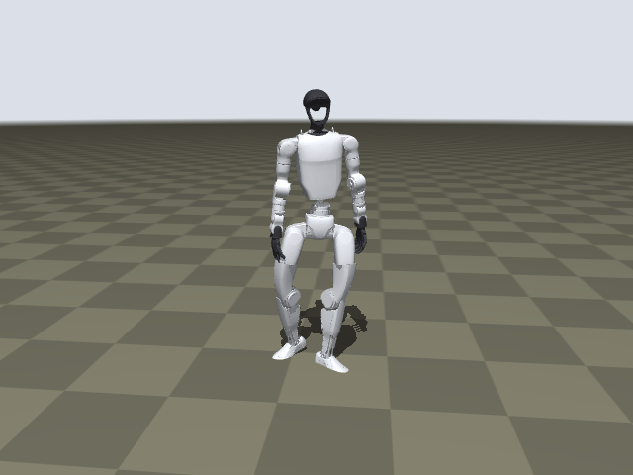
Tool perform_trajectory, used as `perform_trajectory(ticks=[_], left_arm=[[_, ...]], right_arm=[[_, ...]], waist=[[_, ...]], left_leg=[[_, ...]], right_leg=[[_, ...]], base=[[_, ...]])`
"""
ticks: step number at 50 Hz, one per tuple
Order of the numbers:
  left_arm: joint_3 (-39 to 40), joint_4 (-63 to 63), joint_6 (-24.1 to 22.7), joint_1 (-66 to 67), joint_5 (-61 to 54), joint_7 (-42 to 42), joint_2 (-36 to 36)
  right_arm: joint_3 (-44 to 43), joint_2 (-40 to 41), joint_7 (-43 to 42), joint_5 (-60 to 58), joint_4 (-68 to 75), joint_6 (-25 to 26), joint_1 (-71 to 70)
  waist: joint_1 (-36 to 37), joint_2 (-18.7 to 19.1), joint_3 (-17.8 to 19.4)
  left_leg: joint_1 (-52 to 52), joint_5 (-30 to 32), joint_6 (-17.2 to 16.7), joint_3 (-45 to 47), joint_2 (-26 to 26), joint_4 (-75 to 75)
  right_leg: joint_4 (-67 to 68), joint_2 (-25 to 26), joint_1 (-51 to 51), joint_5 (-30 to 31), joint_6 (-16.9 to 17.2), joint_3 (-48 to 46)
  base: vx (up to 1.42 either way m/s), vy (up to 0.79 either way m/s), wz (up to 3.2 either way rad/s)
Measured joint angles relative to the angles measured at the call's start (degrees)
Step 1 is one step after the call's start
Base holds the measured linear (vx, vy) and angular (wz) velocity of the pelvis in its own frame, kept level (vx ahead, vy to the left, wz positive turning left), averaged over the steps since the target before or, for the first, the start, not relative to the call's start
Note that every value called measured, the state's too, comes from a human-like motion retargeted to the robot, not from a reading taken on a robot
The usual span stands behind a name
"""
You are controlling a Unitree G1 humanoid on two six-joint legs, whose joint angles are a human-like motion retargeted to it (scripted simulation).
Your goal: Upper body actions
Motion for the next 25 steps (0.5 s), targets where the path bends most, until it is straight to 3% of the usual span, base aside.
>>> perform_trajectory(ticks=[3, 7, 11, 15, 17, 20, 25], left_arm=[[-1.12, -0.93, -0.28, -0.31, 1.55, -0.05, 1.26], [-1.50, -2.08, 0.10, -0.86, 3.05, -1.00, 2.12], [-1.15, -3.10, 0.34, -1.45, 2.97, -1.99, 1.43], [-0.25, -4.12, -0.47, -1.30, 0.90, -3.40, -0.37], [0.12, -4.23, -0.72, -1.04, 0.75, -3.73, -1.07], [-0.54, -3.80, -0.93, 0.04, 0.64, -3.13, -1.81], [0.79, -2.47, -0.86, 2.26, 1.29, -2.14, -2.41]], right_arm=[[2.91, 0.62, 0.46, -1.86, -0.98, -0.30, -0.92], [6.36, 1.24, 0.50, -7.50, -3.08, -1.05, -1.66], [8.50, 1.25, 0.89, -11.79, -4.50, -1.78, -2.02], [9.49, 1.10, 1.42, -13.51, -5.13, -2.14, -2.24], [9.17, 1.25, 1.60, -13.53, -4.99, -1.91, -2.64], [8.05, 1.50, 1.77, -12.60, -4.84, -1.76, -2.39], [6.79, 1.86, 2.99, -10.37, -3.54, -1.46, -1.69]], waist=[[-0.85, -1.33, 0.58], [-2.70, -3.48, 0.73], [-3.46, -6.60, 1.67], [-2.23, -8.49, 3.41], [-1.54, -8.54, 3.32], [-0.93, -8.36, 3.45], [-0.29, -7.67, 0.60]], left_leg=[[-0.66, 0.19, 1.23, -4.76, -1.99, -0.16], [-1.68, 0.57, 1.96, -11.29, -4.47, 0.18], [-1.14, 0.66, 2.51, -16.73, -8.21, 0.37], [1.29, 0.17, 2.71, -19.43, -10.65, 0.24], [1.30, -0.26, 2.73, -20.12, -10.84, 0.59], [2.34, -1.22, 2.54, -21.01, -11.09, 1.19], [2.02, -2.98, 2.07, -19.90, -10.44, 1.68]], right_leg=[[3.96, 4.18, -5.50, -3.62, 2.43, 17.77], [-0.78, 9.22, -8.19, -6.50, 1.78, 26.41], [-7.02, 11.08, -10.66, -9.09, 1.76, 29.46], [-10.76, 13.05, -12.08, -4.94, -1.27, 33.01], [-10.67, 10.83, -9.78, -7.12, -0.60, 24.29], [-10.08, 11.49, -9.59, -7.39, 0.41, 28.58], [-11.15, 11.65, -9.84, -7.65, 0.34, 28.04]], base=[[0.30, 0.10, 1.41], [0.24, -0.01, 1.48], [0.19, -0.06, 1.33], [0.19, -0.06, 0.63], [0.13, -0.07, 0.28], [0.12, -0.02, 0.19], [0.11, -0.04, -0.25]])
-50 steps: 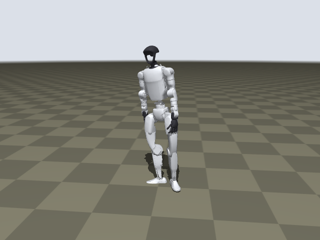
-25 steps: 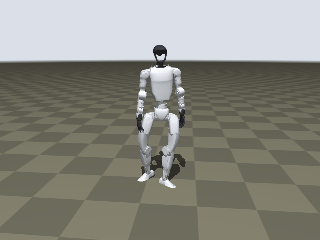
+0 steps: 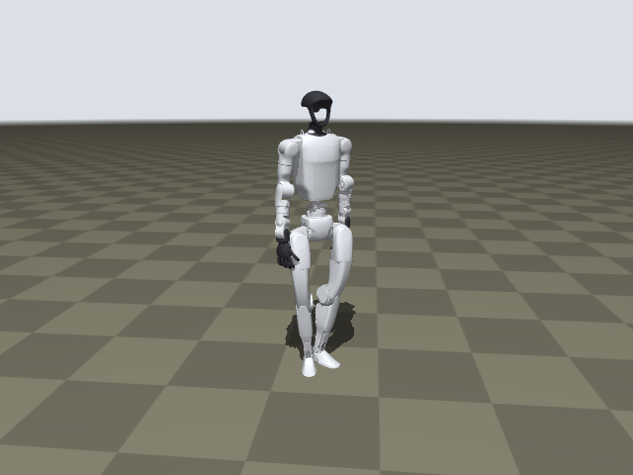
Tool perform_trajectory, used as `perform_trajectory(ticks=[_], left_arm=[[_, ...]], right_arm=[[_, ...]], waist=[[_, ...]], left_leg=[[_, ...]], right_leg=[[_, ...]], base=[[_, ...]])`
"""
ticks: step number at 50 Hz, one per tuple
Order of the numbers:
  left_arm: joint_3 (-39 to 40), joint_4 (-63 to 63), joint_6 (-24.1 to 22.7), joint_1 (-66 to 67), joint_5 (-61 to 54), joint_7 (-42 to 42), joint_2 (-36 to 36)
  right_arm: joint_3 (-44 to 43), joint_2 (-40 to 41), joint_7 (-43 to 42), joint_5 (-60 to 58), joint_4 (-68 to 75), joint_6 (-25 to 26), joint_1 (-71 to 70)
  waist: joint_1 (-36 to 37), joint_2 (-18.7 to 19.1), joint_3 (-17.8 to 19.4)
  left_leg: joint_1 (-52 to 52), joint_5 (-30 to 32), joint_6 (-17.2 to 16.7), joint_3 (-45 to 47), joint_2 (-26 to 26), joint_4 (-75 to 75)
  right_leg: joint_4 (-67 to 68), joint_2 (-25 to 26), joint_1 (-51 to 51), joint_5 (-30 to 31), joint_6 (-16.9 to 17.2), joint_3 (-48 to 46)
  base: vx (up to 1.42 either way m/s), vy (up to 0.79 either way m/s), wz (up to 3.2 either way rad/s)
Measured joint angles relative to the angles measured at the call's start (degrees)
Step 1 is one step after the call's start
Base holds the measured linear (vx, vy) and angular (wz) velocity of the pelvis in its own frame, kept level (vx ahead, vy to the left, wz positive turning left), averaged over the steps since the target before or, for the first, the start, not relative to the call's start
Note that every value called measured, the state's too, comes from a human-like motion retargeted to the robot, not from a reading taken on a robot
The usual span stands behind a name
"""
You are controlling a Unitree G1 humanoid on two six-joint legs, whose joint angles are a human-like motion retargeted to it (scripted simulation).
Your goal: Upper body actions
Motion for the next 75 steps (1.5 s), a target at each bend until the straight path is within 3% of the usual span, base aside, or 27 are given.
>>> perform_trajectory(ticks=[5, 10, 15, 17, 20, 24, 30, 33, 38, 40, 45, 50, 53, 55, 58, 60, 65, 68, 71, 72, 73, 75], left_arm=[[1.27, 0.76, 0.55, 0.83, -1.57, 0.19, 0.36], [0.58, 0.06, 0.70, -0.42, -1.83, 0.68, 0.94], [-1.63, -1.28, -0.22, -2.63, -1.23, 1.12, 0.24], [-2.31, -1.48, -0.80, -3.74, -1.17, 1.33, -0.13], [-3.51, -1.35, -1.46, -5.67, -1.44, 1.20, -0.70], [-6.03, -0.46, -1.60, -6.00, -1.28, -1.04, -0.10], [-8.76, 0.82, 0.78, -5.51, 3.92, 1.68, 1.68], [-10.32, 0.59, 0.16, -3.53, 3.20, 3.03, 0.83], [-9.16, 0.18, -0.32, -2.57, 3.19, 1.12, -0.43], [-9.02, 0.19, -0.31, -2.47, 3.25, 1.44, -0.72], [-9.55, -0.66, -0.46, -1.73, 4.51, 0.88, -0.34], [-10.43, -4.42, -1.06, -1.96, 4.69, -0.24, 1.01], [-10.13, -6.51, -1.15, -2.22, 5.72, 0.16, 1.40], [-10.37, -7.81, -1.39, -2.24, 4.98, 1.15, 1.23], [-10.63, -9.41, -2.07, -2.34, 2.15, 0.90, 0.44], [-10.29, -9.98, -2.65, -2.93, 0.94, -0.08, -0.33], [-10.98, -10.16, -4.83, -3.03, 2.49, 0.71, -2.56], [-12.83, -9.52, -6.08, -2.63, 4.84, 2.54, -2.92], [-14.64, -8.00, -6.77, -2.19, 7.64, 4.78, -2.66], [-15.06, -7.42, -6.83, -1.94, 8.40, 5.29, -2.57], [-15.33, -6.81, -6.82, -1.56, 8.98, 5.56, -2.57], [-15.36, -5.52, -6.66, -0.72, 9.65, 5.24, -2.44]], right_arm=[[-0.90, 0.21, 0.05, 1.42, 2.04, 0.50, 0.54], [-2.24, -0.01, -0.75, 1.96, 5.80, 1.24, 1.30], [-3.07, -0.59, -2.20, 2.37, 7.64, 2.32, 2.34], [-2.60, -0.86, -2.21, 2.41, 6.95, 2.34, 2.13], [-2.12, -1.12, -1.95, 1.57, 4.43, 1.93, 0.33], [1.11, -0.79, -2.64, 1.54, 0.56, 0.05, -2.37], [5.54, -0.30, -1.67, 2.34, -0.87, -1.92, -4.92], [6.36, -0.69, -1.30, -0.85, -0.21, -1.94, -4.94], [5.73, -1.05, -4.48, -1.36, 4.10, -1.01, -6.08], [4.30, -1.40, -4.40, 0.52, 6.97, -0.25, -6.40], [-0.36, -2.82, -4.06, 7.21, 14.60, 2.06, -5.95], [-3.86, -4.15, -6.18, 12.81, 19.05, 2.53, -4.99], [-4.75, -4.72, -6.61, 13.60, 20.86, 2.55, -3.14], [-5.03, -4.93, -7.05, 13.27, 21.66, 3.05, -1.90], [-4.82, -4.75, -7.71, 11.14, 21.66, 4.64, -0.93], [-4.26, -4.72, -7.48, 9.42, 21.66, 5.28, -1.56], [-2.54, -4.17, -5.94, 6.37, 18.85, 4.97, -3.97], [-1.92, -3.13, -4.14, 6.09, 14.47, 4.14, -4.66], [-0.88, -2.09, -1.86, 6.39, 9.96, 3.13, -5.21], [-0.42, -1.81, -1.16, 6.42, 8.67, 2.85, -5.44], [0.05, -1.59, -0.56, 6.32, 7.51, 2.64, -5.61], [0.68, -1.13, 0.11, 5.70, 5.89, 2.07, -5.92]], waist=[[-1.60, 0.43, -1.42], [-0.48, -1.49, -2.10], [4.22, -3.19, -0.78], [4.36, -3.48, 0.81], [2.27, -3.15, 3.75], [-3.96, -1.35, 4.87], [-3.69, 0.24, 4.70], [-2.74, 1.25, 3.01], [-4.10, 2.74, 1.81], [-4.61, 2.59, 1.17], [-2.85, 3.61, -0.88], [-7.56, 3.38, -0.06], [-6.34, 1.21, -0.48], [-4.82, -1.65, -0.28], [-2.43, -6.51, 1.06], [-2.57, -7.58, 1.94], [-1.18, -5.79, 2.56], [-0.26, -4.38, 2.81], [0.40, -0.97, 2.89], [0.60, 0.25, 2.93], [0.82, 0.96, 3.12], [-1.06, 2.69, 2.53]], left_leg=[[-0.14, -1.05, -0.65, 0.79, 0.22, 0.24], [-1.99, -1.59, -2.77, -2.01, -0.22, 4.31], [-4.89, 0.88, -2.92, -26.71, -4.05, 7.63], [-4.19, 0.25, -3.71, -29.31, -4.01, 7.26], [-2.03, -2.19, 1.15, -18.43, -2.66, 4.69], [-1.60, -1.66, 0.26, -14.10, 0.17, 2.70], [1.52, -3.13, 0.17, 1.62, 2.85, -1.63], [3.01, -5.12, -0.81, 10.83, 4.05, -2.52], [5.82, -8.36, -3.82, 25.53, 5.25, -2.92], [7.09, -9.32, -5.35, 30.74, 4.69, -3.00], [9.58, -9.64, -9.65, 38.27, 5.54, -2.76], [12.14, -5.88, -11.43, 39.16, 7.35, 0.07], [13.89, -1.38, -10.28, 42.15, 7.84, 4.16], [14.66, 2.37, -7.27, 43.00, 7.84, 8.90], [12.37, 5.09, 0.87, 38.37, 9.87, 22.08], [9.46, 3.80, 4.28, 33.72, 12.83, 31.27], [-2.16, -4.73, 1.28, 18.91, 11.70, 38.23], [-4.36, -8.40, 1.04, 18.20, 9.45, 30.56], [-5.08, -7.72, -1.88, 16.40, 7.20, 17.84], [-5.21, -5.79, -1.80, 15.47, 6.41, 13.37], [-5.50, -1.95, 1.37, 14.29, 5.34, 9.53], [-5.01, -2.27, 0.30, 4.89, 2.71, 6.61]], right_leg=[[0.84, 0.21, -1.01, -1.04, 0.34, 2.06], [1.80, -0.78, -3.08, -0.65, 0.73, 5.87], [0.44, -1.52, -4.38, 2.47, 1.12, 10.95], [0.23, -1.51, -4.71, 3.92, 1.27, 12.49], [-0.24, -0.69, -5.18, 6.57, 1.26, 13.81], [-0.16, 1.04, -7.07, 5.00, 0.28, 10.87], [0.10, -2.18, -6.30, -5.27, 1.12, -13.88], [-0.31, -3.23, -4.61, -6.24, 1.24, -26.61], [-1.37, -3.91, -1.94, -0.27, -0.27, -36.91], [-3.30, -4.30, -0.56, 4.49, 2.51, -39.65], [-7.18, -0.52, -2.82, 8.46, 1.28, -32.12], [-9.70, 2.34, -2.12, 7.78, 0.96, -27.21], [-9.18, 0.81, -1.99, 7.39, 0.80, -24.92], [-8.88, -1.71, -1.50, 7.29, 0.87, -22.99], [-8.63, -6.61, -0.14, 7.45, 1.18, -20.81], [-8.42, -8.16, 0.54, 7.32, 1.39, -19.93], [-8.45, -7.08, 0.48, 7.45, 1.06, -17.51], [-8.02, -6.35, 0.15, 7.40, 0.97, -16.23], [-8.03, -3.08, 0.73, 7.12, 0.88, -15.50], [-8.13, -1.81, 1.20, 6.97, 0.87, -15.20], [-8.26, -1.15, 1.94, 6.83, 0.93, -14.66], [-8.30, 0.21, 2.92, 6.17, 1.03, -14.95]], base=[[0.03, -0.05, -0.16], [0.02, -0.04, -0.49], [-0.02, 0.00, -1.27], [-0.10, -0.06, -1.24], [-0.28, -0.08, -1.22], [-0.35, -0.03, -1.54], [-0.34, 0.00, -2.84], [-0.20, -0.05, -3.08], [-0.28, -0.11, -2.63], [-0.21, -0.25, -2.23], [-0.02, -0.21, -2.25], [-0.04, -0.30, -0.81], [0.09, -0.32, -0.99], [0.12, -0.22, -1.00], [0.12, -0.24, -0.93], [0.03, -0.10, -0.51], [-0.01, -0.05, -0.83], [0.02, -0.02, -0.75], [0.08, 0.02, -0.64], [0.13, 0.04, -0.71], [0.16, 0.07, -0.49], [0.21, 0.11, 0.14]])
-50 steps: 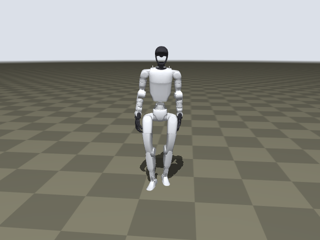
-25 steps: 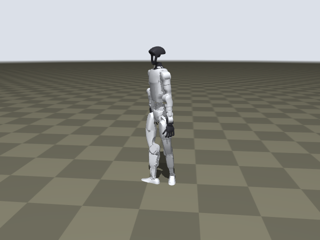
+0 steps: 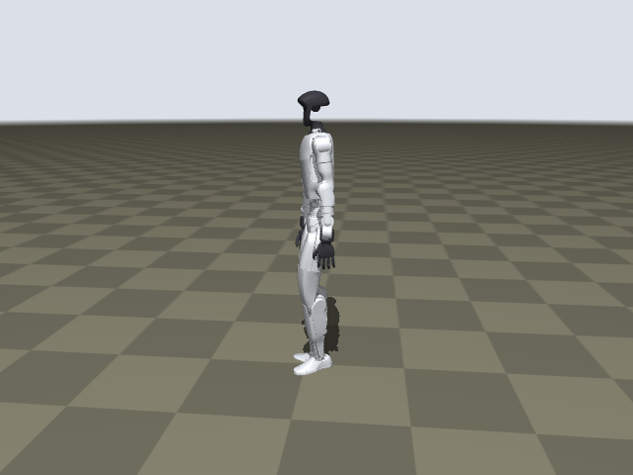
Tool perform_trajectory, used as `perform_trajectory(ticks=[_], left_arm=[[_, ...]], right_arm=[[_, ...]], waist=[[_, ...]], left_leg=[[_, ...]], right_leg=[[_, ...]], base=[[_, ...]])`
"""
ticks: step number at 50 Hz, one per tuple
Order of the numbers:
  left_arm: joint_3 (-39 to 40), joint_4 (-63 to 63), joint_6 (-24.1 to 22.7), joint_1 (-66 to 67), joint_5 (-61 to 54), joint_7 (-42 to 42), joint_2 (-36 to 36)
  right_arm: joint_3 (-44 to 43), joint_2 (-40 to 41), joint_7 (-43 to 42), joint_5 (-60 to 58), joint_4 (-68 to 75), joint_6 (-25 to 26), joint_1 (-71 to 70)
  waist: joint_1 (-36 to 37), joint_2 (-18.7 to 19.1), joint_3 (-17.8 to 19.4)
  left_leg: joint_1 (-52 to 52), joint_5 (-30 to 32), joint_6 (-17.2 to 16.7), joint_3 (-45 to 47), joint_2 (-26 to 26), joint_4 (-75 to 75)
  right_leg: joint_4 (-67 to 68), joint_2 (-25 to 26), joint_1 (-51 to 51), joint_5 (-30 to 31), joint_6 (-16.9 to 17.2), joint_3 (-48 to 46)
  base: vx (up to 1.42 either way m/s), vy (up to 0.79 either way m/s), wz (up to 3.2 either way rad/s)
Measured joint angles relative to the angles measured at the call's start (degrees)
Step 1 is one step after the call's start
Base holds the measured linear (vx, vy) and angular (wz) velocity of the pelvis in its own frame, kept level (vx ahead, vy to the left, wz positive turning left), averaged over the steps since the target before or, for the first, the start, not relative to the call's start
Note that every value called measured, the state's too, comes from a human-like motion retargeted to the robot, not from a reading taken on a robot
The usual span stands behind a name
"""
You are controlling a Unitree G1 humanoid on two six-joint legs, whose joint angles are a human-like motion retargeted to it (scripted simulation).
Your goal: Upper body actions
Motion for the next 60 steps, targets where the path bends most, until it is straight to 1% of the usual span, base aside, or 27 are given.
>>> perform_trajectory(ticks=[1, 2, 3, 5, 7, 11, 14, 16, 19, 20, 22, 25, 28, 30, 33, 35, 37, 40, 43, 45, 50, 52, 53, 55, 57, 58, 60], left_arm=[[0.29, 0.51, 0.31, 0.23, 0.17, -0.61, 0.00], [0.64, 0.97, 0.67, 0.31, 0.31, -1.14, 0.04], [1.12, 1.31, 1.14, 0.06, 0.40, -1.53, 0.16], [1.42, 1.33, 1.79, -0.16, 0.05, -1.56, 0.47], [1.74, 0.71, 2.09, -0.04, -0.30, -1.89, 0.84], [2.85, -0.48, 2.65, -0.19, -0.49, -2.96, 0.93], [3.18, -1.63, 2.31, -1.11, -1.08, -4.11, 1.45], [2.96, -2.67, 1.76, -1.74, -0.37, -6.60, 2.23], [2.06, -4.19, 1.63, -2.24, 1.83, -7.89, 3.27], [1.58, -4.60, 1.48, -2.20, 2.26, -7.20, 3.56], [0.80, -4.89, 1.10, -1.99, 2.16, -5.07, 3.92], [0.47, -4.31, 1.42, -2.42, 1.66, -3.25, 4.38], [1.40, -3.36, 2.55, -3.95, 1.30, -2.17, 4.65], [2.11, -3.03, 2.85, -4.91, 0.49, -1.32, 4.57], [1.63, -2.27, 2.39, -5.43, -2.01, -0.12, 3.87], [1.39, -1.46, 1.99, -5.15, -3.45, 0.40, 3.25], [1.33, -0.89, 1.80, -4.42, -4.40, 0.55, 2.73], [1.21, -0.16, 1.70, -3.57, -5.14, 0.64, 2.44], [2.13, 0.87, 2.11, -3.18, -4.53, 1.55, 2.46], [2.73, 1.60, 2.28, -2.81, -4.36, 2.11, 2.60], [5.25, 3.42, 2.93, -2.56, -4.27, 2.69, 3.57], [6.75, 3.45, 3.18, -2.06, -4.05, 2.97, 3.92], [7.43, 3.39, 3.25, -1.70, -4.10, 3.17, 4.02], [8.52, 3.44, 3.41, -0.89, -4.51, 3.68, 4.02], [9.47, 3.88, 3.66, -0.52, -5.53, 3.71, 3.76], [10.11, 4.14, 3.73, -0.11, -6.38, 3.69, 3.52], [11.33, 4.27, 3.77, 0.56, -8.47, 3.62, 3.36]], right_arm=[[0.04, 0.39, -0.30, -0.08, -0.62, -0.29, -0.13], [0.14, 0.80, -0.77, 0.19, -1.21, -0.58, -0.27], [0.35, 1.22, -1.58, 1.18, -1.74, -0.90, -0.46], [0.44, 1.73, -2.76, 3.54, -2.51, -1.94, -0.26], [1.05, 1.64, -2.78, 5.66, -2.69, -2.85, 0.50], [0.63, 0.59, -1.84, 4.37, -2.09, -2.23, 1.81], [0.56, -0.24, -3.02, 4.67, -0.98, -2.26, 2.13], [0.18, -0.71, -3.60, 5.02, 0.20, -2.28, 2.28], [-0.81, -1.07, -3.90, 4.98, 2.10, -2.11, 2.75], [-1.09, -1.14, -4.07, 4.92, 2.70, -2.04, 2.98], [-1.86, -1.07, -4.84, 4.24, 3.54, -2.04, 3.23], [-3.18, -0.53, -5.93, 3.31, 3.67, -2.45, 3.85], [-2.71, 0.07, -5.78, 4.31, 3.71, -3.12, 4.37], [-2.04, 0.31, -5.29, 4.34, 4.50, -2.95, 4.16], [-1.39, 0.14, -4.42, 1.98, 5.11, -2.28, 4.31], [-1.09, -0.19, -4.62, -0.57, 4.49, -2.11, 5.09], [-1.40, -0.45, -5.95, -2.91, 3.53, -1.91, 6.03], [-2.14, -0.98, -7.81, -3.84, 2.89, -1.89, 6.84], [-2.87, -1.64, -7.41, -2.22, 3.62, -1.96, 7.02], [-3.66, -1.88, -7.02, -1.33, 4.60, -1.53, 7.05], [-4.65, -1.37, -8.34, -0.64, 6.68, -0.49, 7.41], [-4.58, -0.82, -8.55, -0.61, 7.20, -0.36, 7.82], [-4.53, -0.52, -8.43, -0.62, 7.40, -0.32, 7.99], [-4.66, -0.01, -7.73, -0.78, 7.48, -0.22, 8.28], [-5.52, 0.27, -6.42, -1.38, 6.87, 0.26, 8.00], [-5.56, 0.46, -6.23, -1.58, 6.27, 0.36, 8.05], [-4.70, 0.89, -6.07, -1.16, 4.55, -0.11, 8.10]], waist=[[-1.43, 0.27, -0.53], [-2.09, 0.47, -0.79], [-1.21, 0.52, -0.50], [-2.20, 0.52, -0.17], [-1.35, 0.33, 0.03], [0.39, 0.51, -1.95], [-0.66, 0.83, -2.08], [-1.80, 1.01, -1.70], [-2.50, 0.94, -0.73], [-3.19, 0.85, -0.38], [-5.70, 0.41, -0.08], [-9.87, 0.49, -0.06], [-7.77, -0.04, 1.93], [-4.00, -1.11, 3.36], [-0.18, -1.28, 4.25], [0.98, -1.44, 4.01], [0.44, -1.69, 3.12], [-2.17, -1.18, 1.96], [-4.82, -1.39, 0.71], [-6.32, -1.46, -0.45], [-7.25, -3.51, -3.97], [-5.86, -4.51, -5.45], [-4.38, -4.61, -6.07], [-1.83, -5.15, -7.16], [-0.49, -5.67, -8.17], [0.38, -6.10, -8.68], [1.92, -6.08, -8.64]], left_leg=[[0.75, 0.60, -0.54, 6.69, 2.43, 0.17], [0.99, 0.98, -0.79, 9.30, 3.32, 0.07], [0.18, 0.91, -0.48, 3.76, 1.14, -0.55], [2.09, 0.57, -0.67, 7.23, 1.26, -1.42], [2.62, 0.55, -0.42, 5.04, 0.32, -2.07], [0.82, 0.50, -0.60, 2.30, 0.40, -1.38], [-0.99, 0.97, -0.92, -1.78, 1.38, 0.24], [-1.99, 1.61, -1.09, -6.18, 1.47, 1.15], [-2.99, 2.97, -1.95, -13.30, 1.43, 2.32], [-3.35, 3.59, -2.31, -16.28, 1.17, 2.66], [-4.90, 5.14, -3.01, -22.98, -0.51, 3.37], [-7.54, 7.57, -4.70, -33.89, -3.48, 3.77], [-8.35, 9.08, -7.29, -37.11, -3.96, 2.63], [-8.67, 9.16, -8.37, -36.67, -4.32, 1.26], [-9.79, 6.41, -8.17, -34.18, -3.65, -1.03], [-10.94, 3.48, -6.66, -28.66, -2.59, -2.25], [-12.06, -0.18, -4.95, -17.64, -0.65, -2.75], [-11.29, -4.44, -6.12, 8.49, 4.09, -2.55], [-7.03, -5.81, -6.12, 32.73, 6.08, -1.74], [-4.02, -5.80, -5.01, 41.16, 5.78, -1.45], [-2.08, -6.31, -1.54, 40.34, 5.39, 4.50], [0.02, -5.79, -2.38, 41.31, 4.75, 4.06], [1.35, -5.21, -4.06, 41.84, 4.25, 2.54], [4.13, -2.82, -4.87, 47.62, 2.02, -0.55], [0.23, -2.19, -4.52, 33.31, 0.96, -2.00], [0.10, -2.00, -4.04, 34.90, 1.21, -1.83], [-0.08, -2.63, -3.17, 31.07, 0.21, -2.85]], right_leg=[[0.13, -0.04, -0.01, -0.43, 0.13, -0.57], [0.33, -0.04, -0.01, -0.82, 0.19, -0.56], [0.66, 0.06, 0.01, -1.11, 0.15, 0.62], [1.32, -0.16, 0.52, -2.07, 0.30, -0.41], [2.18, -0.33, 1.49, -3.10, 0.37, -0.23], [5.97, -0.55, 1.13, -6.75, 0.47, 0.34], [9.22, -0.62, 0.65, -7.82, -2.45, 1.98], [11.20, 0.34, -0.20, -7.64, -5.08, 9.41], [14.96, 2.81, -2.36, -7.05, -6.79, 29.04], [16.16, 3.65, -3.04, -6.90, -6.39, 36.34], [16.63, 4.85, -3.49, -7.18, -3.19, 47.48], [15.68, 4.94, -3.17, -9.36, 1.11, 51.17], [13.22, 3.03, -1.31, -11.03, -1.16, 39.36], [11.71, 3.48, 0.15, -11.06, -2.65, 36.49], [10.83, 1.68, 0.51, -10.74, -1.91, 27.97], [10.03, 0.21, 1.04, -10.90, -1.19, 22.33], [8.72, -0.99, 1.65, -11.22, -0.71, 15.94], [6.95, -2.19, 2.92, -11.78, 0.51, 5.07], [5.32, -3.57, 4.43, -12.41, 2.09, -4.63], [4.13, -3.74, 5.56, -12.84, 3.26, -10.46], [1.55, -4.03, 8.11, -14.04, 6.61, -22.88], [1.50, -4.26, 8.77, -14.43, 7.78, -27.60], [1.58, -3.76, 9.03, -14.71, 8.21, -29.12], [1.58, -3.13, 9.94, -15.04, 9.22, -32.38], [1.02, -2.54, 11.03, -14.83, 10.57, -36.49], [0.98, -2.69, 11.42, -14.60, 11.09, -37.79], [1.65, -2.22, 12.76, -14.34, 11.49, -39.54]], base=[[0.16, 0.09, 0.47], [0.09, 0.06, 0.05], [0.07, 0.05, -0.07], [0.09, 0.02, 0.37], [0.21, 0.05, 0.42], [0.19, 0.06, 0.58], [0.07, -0.04, 1.52], [0.09, -0.11, 1.96], [0.10, -0.14, 2.11], [0.09, -0.16, 2.69], [0.06, -0.16, 3.10], [-0.03, -0.16, 3.25], [-0.15, -0.16, 2.06], [-0.24, -0.11, 1.45], [-0.20, -0.06, 2.22], [-0.10, 0.05, 2.91], [-0.07, 0.13, 3.38], [-0.07, 0.17, 3.68], [0.00, 0.26, 3.58], [0.11, 0.22, 3.47], [0.25, 0.20, 2.88], [0.33, 0.15, 1.99], [0.31, 0.09, 1.50], [0.39, 0.15, 1.44], [0.49, 0.24, 1.59], [0.49, 0.17, 1.23], [0.45, 0.12, 0.88]])
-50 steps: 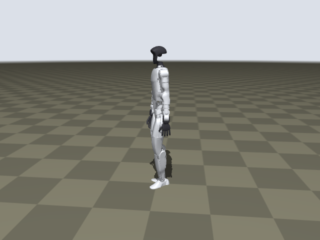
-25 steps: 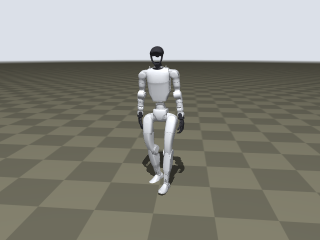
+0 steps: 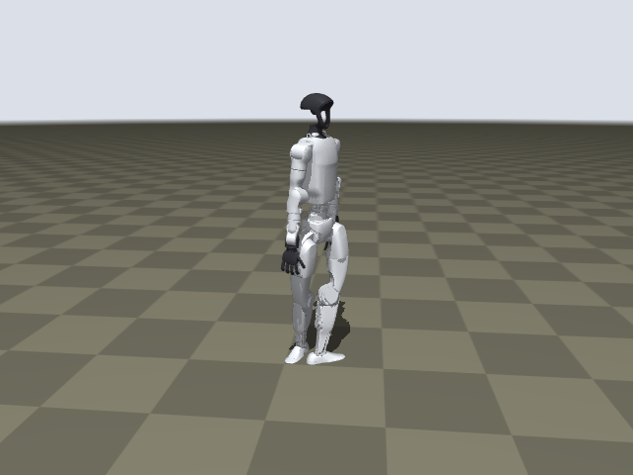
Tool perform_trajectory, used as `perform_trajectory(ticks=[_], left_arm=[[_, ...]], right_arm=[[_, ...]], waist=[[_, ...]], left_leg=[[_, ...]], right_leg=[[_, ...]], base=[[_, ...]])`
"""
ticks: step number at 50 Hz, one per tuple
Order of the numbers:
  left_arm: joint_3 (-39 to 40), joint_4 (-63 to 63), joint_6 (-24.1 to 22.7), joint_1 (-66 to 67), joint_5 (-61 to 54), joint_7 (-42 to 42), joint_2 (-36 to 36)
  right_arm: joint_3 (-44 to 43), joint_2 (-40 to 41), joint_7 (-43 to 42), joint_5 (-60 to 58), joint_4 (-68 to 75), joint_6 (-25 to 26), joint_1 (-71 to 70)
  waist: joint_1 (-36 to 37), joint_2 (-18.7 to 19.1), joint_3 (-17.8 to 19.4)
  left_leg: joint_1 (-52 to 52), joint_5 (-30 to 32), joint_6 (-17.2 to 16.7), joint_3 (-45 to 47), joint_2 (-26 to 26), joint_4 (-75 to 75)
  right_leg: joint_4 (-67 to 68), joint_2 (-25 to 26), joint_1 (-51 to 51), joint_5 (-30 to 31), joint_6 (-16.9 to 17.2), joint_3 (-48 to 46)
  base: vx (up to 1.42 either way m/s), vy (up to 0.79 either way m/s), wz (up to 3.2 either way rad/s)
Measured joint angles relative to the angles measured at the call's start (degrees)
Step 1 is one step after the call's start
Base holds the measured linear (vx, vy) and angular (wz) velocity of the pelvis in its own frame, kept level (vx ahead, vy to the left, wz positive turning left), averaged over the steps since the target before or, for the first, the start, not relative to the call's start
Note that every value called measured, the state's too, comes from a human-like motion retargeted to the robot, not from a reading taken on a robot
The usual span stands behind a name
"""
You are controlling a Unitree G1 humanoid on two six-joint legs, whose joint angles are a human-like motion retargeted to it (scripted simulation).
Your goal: Upper body actions
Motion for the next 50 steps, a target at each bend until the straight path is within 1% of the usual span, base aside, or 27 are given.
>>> perform_trajectory(ticks=[3, 5, 8, 9, 10, 11, 12, 13, 15, 18, 20, 22, 25, 26, 27, 28, 29, 30, 32, 34, 36, 40, 45, 47, 48, 50], left_arm=[[1.95, -0.77, -0.26, 0.80, -1.57, -0.55, -0.63], [2.17, -0.87, -0.32, 1.27, -2.11, -0.67, -1.09], [1.77, 0.26, 0.16, 0.65, -1.94, -0.61, -1.29], [1.57, 0.40, 0.23, 0.19, -1.58, -0.70, -1.37], [1.34, 0.45, 0.25, -0.35, -1.16, -0.85, -1.45], [0.90, 0.09, 0.26, -0.97, -0.70, -1.27, -1.39], [0.39, -0.34, 0.29, -1.54, -0.24, -1.70, -1.32], [-0.22, -0.90, 0.34, -2.04, 0.23, -2.17, -1.22], [-1.34, -2.05, 0.51, -2.97, 1.37, -3.25, -0.91], [-3.05, -3.23, 1.02, -3.56, 3.40, -5.42, -0.68], [-3.50, -3.44, 1.68, -3.98, 4.94, -7.19, -0.56], [-3.53, -3.14, 2.36, -4.21, 6.14, -8.64, -0.46], [-3.70, -2.32, 3.00, -3.80, 6.66, -9.28, -0.40], [-3.65, -1.76, 3.12, -3.82, 6.53, -9.16, -0.14], [-3.57, -1.23, 3.26, -3.70, 6.42, -9.02, 0.12], [-3.41, -0.77, 3.45, -3.31, 6.37, -8.86, 0.38], [-3.25, -0.22, 3.75, -3.06, 6.53, -8.63, 0.58], [-3.09, 0.38, 4.09, -2.89, 6.78, -8.37, 0.75], [-2.99, 2.05, 4.09, -2.38, 6.33, -6.27, 0.30], [-2.46, 3.49, 3.11, -1.65, 4.93, -4.45, 0.32], [-1.63, 4.40, 2.49, -0.51, 3.70, -4.73, 0.64], [0.23, 5.38, 3.51, 1.07, 3.55, -5.31, 0.88], [0.68, 4.32, 3.29, 0.84, 1.91, -4.65, 0.88], [1.25, 3.12, 2.88, 0.76, 1.67, -5.08, 0.36], [1.40, 2.60, 2.65, 0.69, 1.49, -5.23, 0.12], [1.35, 1.78, 2.30, 0.39, 1.30, -5.28, -0.30]], right_arm=[[1.57, 0.09, 1.44, -0.20, -3.04, -1.31, -0.97], [1.53, 0.29, 1.88, -1.80, -4.91, -1.74, -1.34], [2.17, 0.51, 1.70, -1.50, -6.65, -2.92, -1.05], [2.44, 0.52, 1.78, -0.81, -6.82, -3.21, -1.04], [2.66, 0.52, 1.93, -0.08, -6.86, -3.42, -1.10], [2.71, 0.64, 2.29, 0.40, -6.61, -3.27, -1.37], [2.77, 0.76, 2.65, 0.81, -6.34, -3.08, -1.61], [2.90, 0.90, 3.04, 1.10, -6.03, -2.78, -1.78], [3.37, 1.08, 3.70, 1.35, -5.50, -2.30, -2.08], [4.06, 1.17, 3.76, -0.03, -5.11, -2.06, -1.69], [4.46, 1.08, 3.30, -1.49, -4.70, -1.85, -1.66], [4.71, 0.94, 2.66, -2.68, -4.03, -1.53, -1.76], [4.72, 0.87, 2.14, -3.39, -3.15, -1.08, -1.49], [4.56, 0.96, 2.24, -3.28, -2.83, -0.94, -1.57], [4.46, 1.05, 2.37, -3.21, -2.50, -0.83, -1.54], [4.45, 1.15, 2.53, -3.18, -2.15, -0.77, -1.30], [4.04, 1.26, 2.87, -3.29, -1.77, -0.51, -1.26], [3.43, 1.38, 3.30, -3.46, -1.37, -0.15, -1.33], [2.08, 1.52, 3.34, -3.65, -1.43, 0.46, -1.27], [1.50, 1.61, 2.91, -3.83, -1.96, 0.16, -1.54], [1.97, 1.55, 2.55, -4.50, -2.39, -0.34, -2.01], [2.48, 1.49, 2.63, -5.52, -3.08, -0.06, -3.03], [1.90, 1.72, 3.85, -4.76, -4.86, -1.02, -3.43], [2.14, 1.69, 3.52, -4.91, -4.90, -0.96, -3.73], [2.32, 1.64, 3.38, -5.01, -4.85, -0.98, -3.83], [2.61, 1.50, 3.42, -5.15, -4.72, -1.11, -3.86]], waist=[[1.31, 0.49, 1.34], [-0.10, 2.32, 1.34], [-4.65, 7.21, 1.55], [-5.93, 8.26, 2.10], [-7.05, 9.00, 2.81], [-6.91, 8.57, 3.58], [-6.75, 8.04, 4.32], [-6.55, 7.30, 5.00], [-4.99, 6.28, 5.93], [-5.33, 6.16, 6.54], [-5.73, 5.46, 6.89], [-6.28, 4.04, 7.49], [-6.34, 2.14, 9.04], [-5.98, 1.47, 9.85], [-5.53, 0.93, 10.39], [-4.92, 0.64, 10.37], [-3.96, 0.46, 10.21], [-2.84, 0.35, 9.97], [0.50, 0.67, 9.02], [1.49, 0.93, 8.56], [0.95, 1.23, 8.06], [-1.10, 1.19, 6.18], [0.77, 0.18, 6.90], [1.02, -0.03, 6.99], [1.16, -0.20, 6.95], [2.50, -0.85, 6.93]], left_leg=[[1.39, -0.52, 0.17, -2.67, 0.05, -0.58], [1.68, -0.55, 0.82, -5.02, 1.84, -0.22], [1.33, -0.63, 1.64, -12.22, 6.74, 1.48], [1.32, -0.55, 1.90, -14.56, 7.78, 1.92], [1.36, -0.46, 2.18, -16.75, 8.47, 2.29], [1.56, -0.15, 2.51, -17.84, 8.07, 2.10], [1.70, 0.21, 2.83, -19.11, 7.53, 1.82], [1.74, 0.68, 3.16, -20.74, 6.69, 1.40], [1.53, 1.39, 3.55, -23.05, 5.87, 0.85], [0.65, 2.63, 4.04, -29.21, 5.16, 0.39], [0.29, 3.40, 4.29, -32.96, 3.73, -0.07], [0.60, 4.13, 4.49, -36.53, 1.33, -0.68], [2.50, 4.70, 4.49, -41.37, -1.81, -1.31], [3.57, 4.75, 4.39, -42.65, -2.65, -1.41], [4.47, 4.79, 4.24, -43.80, -3.29, -1.48], [5.02, 4.80, 3.97, -44.70, -3.52, -1.48], [5.34, 4.75, 3.69, -45.46, -3.58, -1.40], [5.55, 4.67, 3.41, -46.16, -3.57, -1.28], [5.54, 4.41, 2.99, -46.21, -3.13, -1.29], [5.71, 4.22, 2.66, -47.30, -2.75, -1.29], [5.99, 4.05, 2.25, -48.55, -2.28, -1.24], [4.81, 3.22, 1.48, -50.93, -1.86, 0.23], [4.24, 1.54, -0.17, -49.92, -1.47, 4.51], [3.86, 2.02, -0.68, -49.71, -1.40, 6.52], [3.50, 2.40, -0.65, -49.97, -1.53, 7.60], [2.25, 2.30, 1.12, -52.79, -2.77, 9.83]], right_leg=[[2.94, -0.42, 1.96, 2.50, -2.64, 2.65], [6.66, -0.43, 3.16, 6.91, -5.28, 4.16], [16.42, -0.16, 3.39, 12.72, -12.58, 7.37], [21.07, -1.05, 2.13, 13.03, -12.82, 11.02], [26.11, -2.34, 0.32, 12.79, -12.00, 15.80], [29.43, -2.85, -2.42, 12.28, -10.79, 22.16], [31.91, -2.69, -5.07, 11.84, -9.58, 28.43], [32.68, -1.20, -7.56, 11.54, -8.35, 34.50], [32.34, 0.40, -10.80, 10.98, -8.62, 41.49], [26.33, 0.48, -13.01, 9.99, -11.93, 42.51], [20.89, 0.69, -15.10, 8.90, -13.71, 45.51], [15.79, 0.91, -17.67, 7.99, -13.51, 52.67], [8.36, 0.65, -19.69, 8.14, -12.19, 64.08], [6.37, 0.00, -19.37, 12.21, -11.43, 64.58], [5.36, -0.53, -18.84, 14.54, -10.82, 64.74], [6.27, -0.81, -17.88, 13.40, -10.52, 64.18], [6.71, -1.95, -16.93, 13.05, -10.51, 58.18], [6.93, -3.51, -15.99, 13.10, -10.65, 49.46], [6.63, -2.14, -15.48, 11.91, -11.05, 52.36], [6.89, -1.52, -15.08, 10.94, -11.29, 52.33], [7.18, -1.02, -14.57, 10.12, -11.24, 52.38], [6.93, -0.31, -14.13, 8.80, -11.34, 51.72], [7.54, -0.94, -13.98, 8.53, -11.12, 52.96], [7.73, -1.20, -14.37, 8.81, -10.92, 54.33], [7.78, -1.45, -14.69, 9.07, -10.85, 54.95], [7.83, -2.10, -15.58, 9.78, -10.72, 57.39]], base=[[0.34, 0.13, 0.94], [0.30, 0.09, 1.76], [0.33, 0.06, 2.51], [0.26, -0.01, 2.65], [0.28, -0.03, 2.26], [0.27, -0.06, 1.92], [0.22, -0.11, 1.61], [0.17, -0.14, 1.47], [0.16, -0.17, 1.29], [0.14, -0.18, 1.71], [0.14, -0.20, 1.75], [0.14, -0.19, 1.77], [0.16, -0.22, 1.57], [0.19, -0.20, 1.26], [0.22, -0.16, 1.04], [0.22, -0.15, 0.85], [0.22, -0.12, 0.70], [0.19, -0.13, 0.41], [0.13, -0.14, 0.20], [0.09, -0.17, 0.40], [0.12, -0.19, 0.51], [0.08, -0.12, 0.51], [0.03, -0.08, -0.14], [0.01, 0.01, -0.51], [0.01, 0.04, -0.78], [0.02, 0.07, -1.18]])
